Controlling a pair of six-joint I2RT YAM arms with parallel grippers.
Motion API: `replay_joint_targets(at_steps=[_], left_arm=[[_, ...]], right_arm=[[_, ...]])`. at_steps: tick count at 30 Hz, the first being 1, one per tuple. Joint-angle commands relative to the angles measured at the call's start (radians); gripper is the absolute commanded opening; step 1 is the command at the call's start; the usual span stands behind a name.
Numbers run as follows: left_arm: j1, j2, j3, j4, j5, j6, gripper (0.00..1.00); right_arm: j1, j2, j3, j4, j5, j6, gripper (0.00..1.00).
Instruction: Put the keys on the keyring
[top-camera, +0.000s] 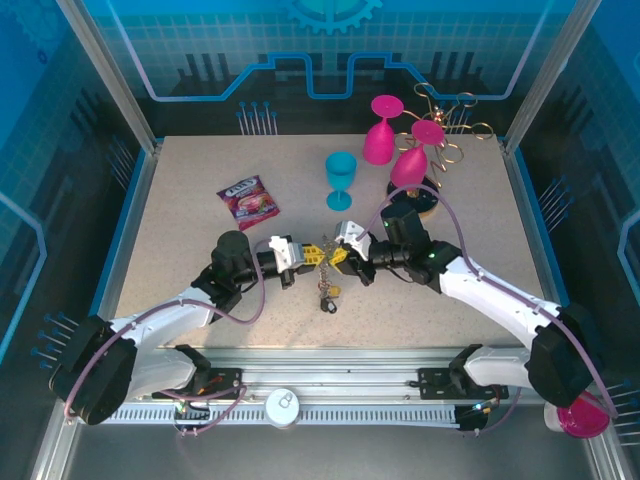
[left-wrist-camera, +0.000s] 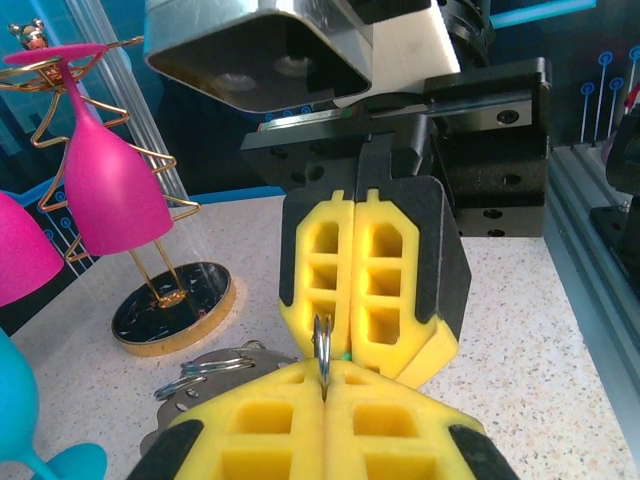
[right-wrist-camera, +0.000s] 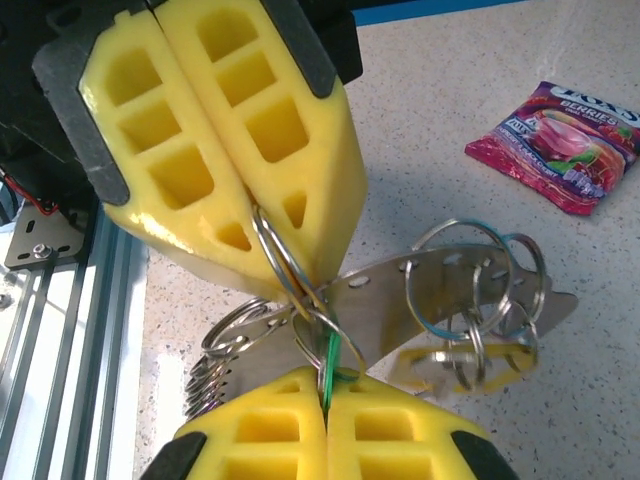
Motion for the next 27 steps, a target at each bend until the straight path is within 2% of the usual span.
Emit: replay_joint_targets(at_steps=[1,10,23,24,26,27], left_arm=[[-0.006,-0.004,-0.002,0.152,0.043,-0.060,0.00],[-0.006,0.012,0.002,0.163,0.078,-0.087,0.00],[-0.006,0.019,0.007,0.152,0.092,-0.093,0.00],[-0.006,0.019,0.007,0.146,0.093,-0.087,0.00],[-0.006,0.019,0.008,0.131,0.091,-0.072,0.00],[-0.006,0.017,0.006,0.127,0.089,-0.069,0.00]], right_arm=[[0.037,0.050,0.078,-0.156,0.036,-0.071,0.00],[0.068,0.117,0.208,-0.342,0.040,-0.160,0.00],[0.047,0.121,0.252,-0.483,0.045,-0.216,0.00],[0.045,0.116,0.248,-0.473,0.046,-0.206,0.02],[0.030,0.079,0.221,-0.418,0.027,-0.172,0.31],[0.021,0.059,0.201,-0.389,0.015,-0.158,0.35]])
